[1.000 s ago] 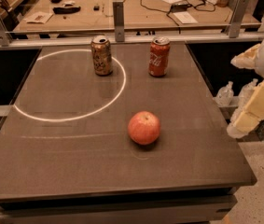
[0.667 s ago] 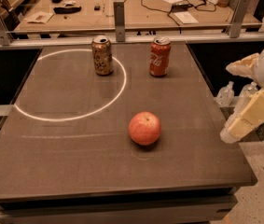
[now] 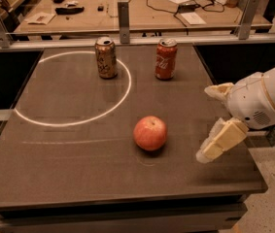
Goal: Move apple near orange can
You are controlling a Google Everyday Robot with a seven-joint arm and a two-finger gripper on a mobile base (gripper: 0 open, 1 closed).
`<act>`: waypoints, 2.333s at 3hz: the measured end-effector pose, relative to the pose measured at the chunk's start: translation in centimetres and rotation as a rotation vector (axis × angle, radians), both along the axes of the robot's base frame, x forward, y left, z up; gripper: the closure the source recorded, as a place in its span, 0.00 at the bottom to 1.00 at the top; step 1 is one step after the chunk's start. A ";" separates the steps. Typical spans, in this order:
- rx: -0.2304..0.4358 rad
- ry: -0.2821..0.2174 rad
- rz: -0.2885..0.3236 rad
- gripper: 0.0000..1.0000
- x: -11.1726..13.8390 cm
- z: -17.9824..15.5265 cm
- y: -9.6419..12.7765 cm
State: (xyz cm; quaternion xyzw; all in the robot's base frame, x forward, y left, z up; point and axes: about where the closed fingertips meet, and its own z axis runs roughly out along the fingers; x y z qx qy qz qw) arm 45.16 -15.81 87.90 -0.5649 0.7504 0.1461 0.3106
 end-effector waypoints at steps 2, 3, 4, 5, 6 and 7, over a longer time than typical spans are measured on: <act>0.047 0.017 -0.040 0.00 -0.5 -0.8 1.3; 0.102 0.032 -0.039 0.00 -0.7 -2.0 3.5; 0.143 0.028 -0.012 0.00 -0.8 -3.4 5.6; 0.171 0.025 0.016 0.00 -0.5 -5.3 7.7; 0.183 0.061 0.002 0.00 0.4 -7.0 8.9; 0.190 0.096 -0.019 0.00 1.1 -7.3 9.4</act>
Offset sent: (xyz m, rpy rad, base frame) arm -0.0093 0.0288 -0.0234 0.1264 0.0480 -0.1084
